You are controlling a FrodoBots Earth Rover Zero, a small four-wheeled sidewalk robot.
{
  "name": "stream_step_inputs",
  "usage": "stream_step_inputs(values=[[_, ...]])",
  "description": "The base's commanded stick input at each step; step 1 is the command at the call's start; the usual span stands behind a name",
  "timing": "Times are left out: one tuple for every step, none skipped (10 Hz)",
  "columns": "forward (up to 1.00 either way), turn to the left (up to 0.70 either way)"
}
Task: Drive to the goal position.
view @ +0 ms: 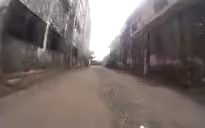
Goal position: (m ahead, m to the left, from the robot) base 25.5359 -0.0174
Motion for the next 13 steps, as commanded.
stream_step_inputs(values=[[0.70, 0.00], [0.70, 0.00], [0.70, 0.00], [0.70, 0.00], [0.70, 0.00], [0.70, 0.00], [0.70, 0.00], [0.70, 0.00], [0.70, 0.00], [0.70, 0.00], [0.70, 0.00], [0.70, 0.00], [0.70, 0.00]])
